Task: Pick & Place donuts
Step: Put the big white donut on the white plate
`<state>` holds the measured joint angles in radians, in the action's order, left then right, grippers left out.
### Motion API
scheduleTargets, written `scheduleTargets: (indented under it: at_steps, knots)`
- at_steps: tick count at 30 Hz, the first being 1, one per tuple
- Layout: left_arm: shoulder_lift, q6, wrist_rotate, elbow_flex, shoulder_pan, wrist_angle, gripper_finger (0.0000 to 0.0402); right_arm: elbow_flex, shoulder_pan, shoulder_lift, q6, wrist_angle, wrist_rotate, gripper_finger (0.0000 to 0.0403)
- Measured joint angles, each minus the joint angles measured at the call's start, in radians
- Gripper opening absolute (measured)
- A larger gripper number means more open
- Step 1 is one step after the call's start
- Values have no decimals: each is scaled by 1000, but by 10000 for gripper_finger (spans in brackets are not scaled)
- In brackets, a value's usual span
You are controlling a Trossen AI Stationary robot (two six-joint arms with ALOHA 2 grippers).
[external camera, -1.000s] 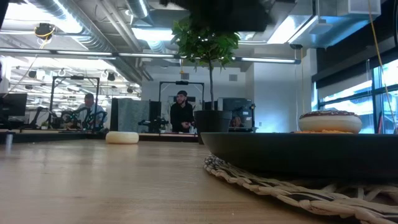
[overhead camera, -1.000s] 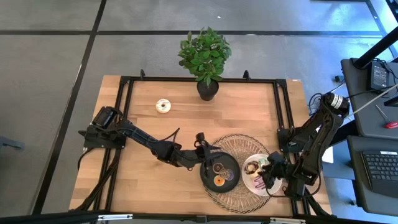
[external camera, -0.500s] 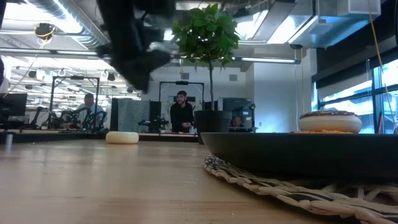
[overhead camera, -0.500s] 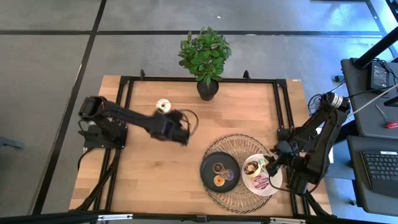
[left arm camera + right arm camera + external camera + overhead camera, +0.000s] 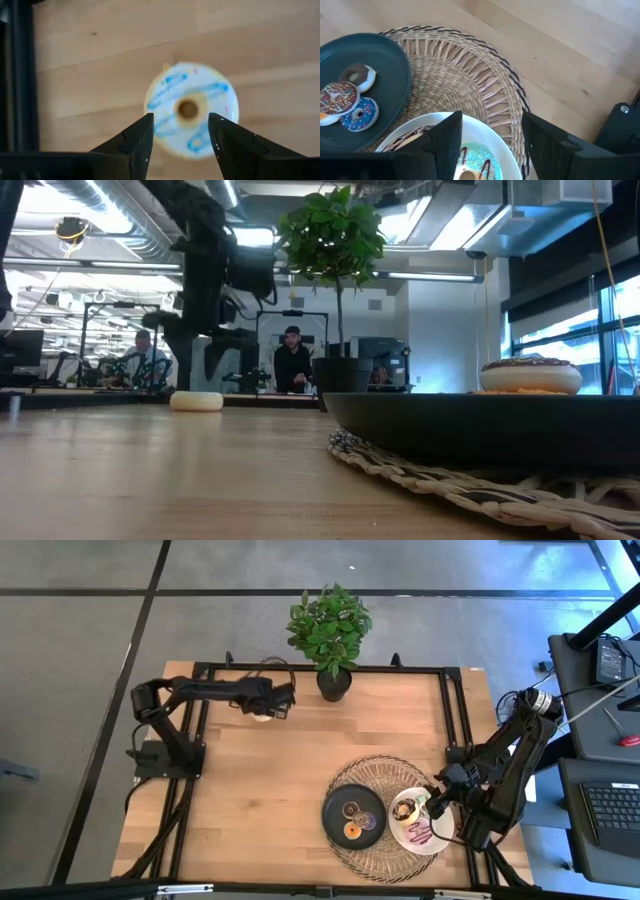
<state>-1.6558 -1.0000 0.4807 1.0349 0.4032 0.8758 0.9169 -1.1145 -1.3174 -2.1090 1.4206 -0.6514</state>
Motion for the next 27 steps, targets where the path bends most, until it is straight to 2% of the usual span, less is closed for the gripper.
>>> scheduleTargets:
  at_steps: [3, 7, 14, 22, 27]
  knots:
    - [-3, 15, -38, -10, 64, -57, 190, 0, 0, 0, 0, -1, 0, 206]
    - [-5, 17, -61, -14, 112, -53, 191, 0, 0, 0, 0, -1, 0, 207]
    - [-5, 35, -91, -15, 121, -46, 191, 0, 0, 0, 0, -1, 0, 207]
    - [-4, -43, -96, -130, 130, -81, 194, 0, 0, 0, 22, -1, 0, 207]
    - [-3, -29, -85, -143, 129, -111, 192, -1, 0, 0, 23, 0, 0, 207]
